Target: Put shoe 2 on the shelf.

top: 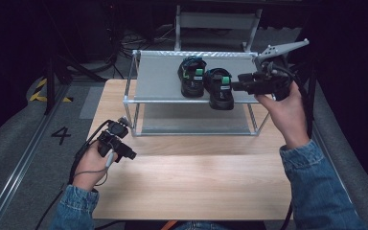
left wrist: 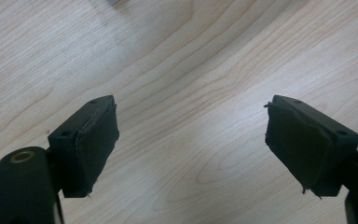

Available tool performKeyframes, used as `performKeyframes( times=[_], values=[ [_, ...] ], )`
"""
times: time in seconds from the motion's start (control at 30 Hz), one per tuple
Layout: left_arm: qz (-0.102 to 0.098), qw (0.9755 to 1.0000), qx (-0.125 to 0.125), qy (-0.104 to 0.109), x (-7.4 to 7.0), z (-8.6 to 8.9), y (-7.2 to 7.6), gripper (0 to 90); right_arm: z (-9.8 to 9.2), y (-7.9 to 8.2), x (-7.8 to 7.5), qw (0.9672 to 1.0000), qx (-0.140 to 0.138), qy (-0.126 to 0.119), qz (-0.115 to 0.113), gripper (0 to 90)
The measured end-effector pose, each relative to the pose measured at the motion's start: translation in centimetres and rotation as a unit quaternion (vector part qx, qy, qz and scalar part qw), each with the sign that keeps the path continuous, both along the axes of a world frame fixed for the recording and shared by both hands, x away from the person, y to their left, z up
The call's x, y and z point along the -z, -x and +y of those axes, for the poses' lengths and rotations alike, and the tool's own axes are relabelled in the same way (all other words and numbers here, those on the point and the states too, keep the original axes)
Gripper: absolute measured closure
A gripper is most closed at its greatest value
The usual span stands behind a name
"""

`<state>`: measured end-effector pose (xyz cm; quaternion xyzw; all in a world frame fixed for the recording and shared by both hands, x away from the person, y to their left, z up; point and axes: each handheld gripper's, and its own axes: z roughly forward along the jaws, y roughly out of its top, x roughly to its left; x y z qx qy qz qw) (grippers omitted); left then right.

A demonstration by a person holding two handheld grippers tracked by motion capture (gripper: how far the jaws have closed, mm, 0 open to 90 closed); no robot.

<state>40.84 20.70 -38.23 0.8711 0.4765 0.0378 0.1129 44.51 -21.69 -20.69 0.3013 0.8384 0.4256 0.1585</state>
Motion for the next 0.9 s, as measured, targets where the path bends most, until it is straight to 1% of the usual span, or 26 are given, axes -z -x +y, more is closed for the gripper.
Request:
performKeyframes(
  times=[0.07, 0.1, 0.13, 0.17, 0.23, 0.3, 0.33, 0.37, 0.4, 0.47, 0.53, 0.57, 0.6, 0.63, 0.67, 0.73, 0.77, 0.83, 0.9],
  values=[
    [0.000, 1.0000, -0.001, -0.001, -0.1, -0.1, -0.1, 17.4, 0.1, 0.7, 1.2, 0.9999, 0.000, 0.009, 0.011, 62.6],
    [-0.002, 1.0000, -0.003, 0.000, -0.1, -0.1, -0.1, 17.4, 0.1, 0.8, 1.7, 0.9998, 0.000, 0.013, 0.014, 64.2],
    [-0.002, 1.0000, -0.003, 0.001, -0.1, -0.1, -0.1, 17.2, 0.1, 1.0, 2.5, 0.9997, 0.002, 0.019, 0.018, 65.4],
    [0.000, 1.0000, -0.002, -0.001, -0.1, -0.1, -0.1, 17.2, 0.1, 1.1, 3.1, 0.9995, 0.005, 0.020, 0.026, 66.5],
    [0.000, 1.0000, -0.002, -0.001, 0.0, -0.1, 0.0, 17.3, 0.2, 0.9, 4.5, 0.9992, 0.007, 0.025, 0.032, 69.9],
    [0.001, 1.0000, -0.005, 0.002, 0.0, 0.0, 0.1, 17.3, 0.4, 0.6, 5.3, 0.9989, 0.005, 0.023, 0.040, 73.5],
    [0.001, 1.0000, -0.005, 0.002, 0.0, 0.0, 0.1, 17.3, 0.4, 0.6, 5.3, 0.9989, 0.005, 0.023, 0.040, 73.5],
    [0.004, 0.9999, -0.010, 0.004, 0.0, 0.1, 0.1, 17.3, 0.5, 0.5, 5.6, 0.9988, 0.005, 0.023, 0.042, 75.6],
    [0.003, 0.9999, -0.012, 0.001, -0.1, 0.1, 0.2, 17.3, 0.4, 0.6, 5.7, 0.9992, 0.010, 0.021, 0.032, 79.7],
    [0.000, 0.9999, -0.010, -0.001, 0.0, 0.3, 0.2, 17.3, 0.4, 0.5, 5.7, 0.9990, 0.014, 0.024, 0.035, 84.9],
    [-0.003, 0.9999, -0.014, -0.001, 0.0, 0.4, 0.4, 17.3, 0.3, 0.8, 5.6, 0.9989, 0.014, 0.027, 0.036, 87.2],
    [-0.001, 0.9999, -0.015, 0.000, 0.0, 0.5, 0.4, 17.3, 0.4, 1.2, 5.6, 0.9991, 0.010, 0.024, 0.033, 89.0],
    [-0.001, 0.9999, -0.016, -0.001, 0.0, 0.6, 0.4, 17.3, 0.5, 1.6, 5.7, 0.9992, 0.002, 0.022, 0.032, 89.8],
    [-0.001, 0.9999, -0.016, -0.001, 0.0, 0.6, 0.4, 17.3, 0.5, 1.6, 5.7, 0.9992, 0.002, 0.022, 0.032, 89.8],
    [-0.001, 0.9999, -0.017, -0.002, 0.1, 0.7, 0.5, 17.2, 0.9, 1.8, 6.0, 0.9989, -0.006, 0.026, 0.037, 89.9],
    [-0.001, 0.9998, -0.017, -0.006, 0.0, 0.6, 0.7, 17.3, 1.1, 1.4, 6.5, 0.9987, -0.004, 0.029, 0.042, 90.0],
    [-0.001, 0.9998, -0.017, -0.006, 0.0, 0.6, 0.7, 17.4, 1.1, 1.4, 6.5, 0.9987, -0.004, 0.029, 0.042, 90.0],
    [-0.002, 0.9999, -0.016, -0.004, 0.0, 0.6, 0.8, 17.5, 1.0, 1.2, 6.6, 0.9990, -0.006, 0.014, 0.043, 90.0],
    [-0.004, 0.9998, -0.018, -0.004, 0.0, 0.7, 0.8, 17.2, 1.3, 1.0, 6.7, 0.9992, -0.003, 0.023, 0.033, 90.0]
  ],
)
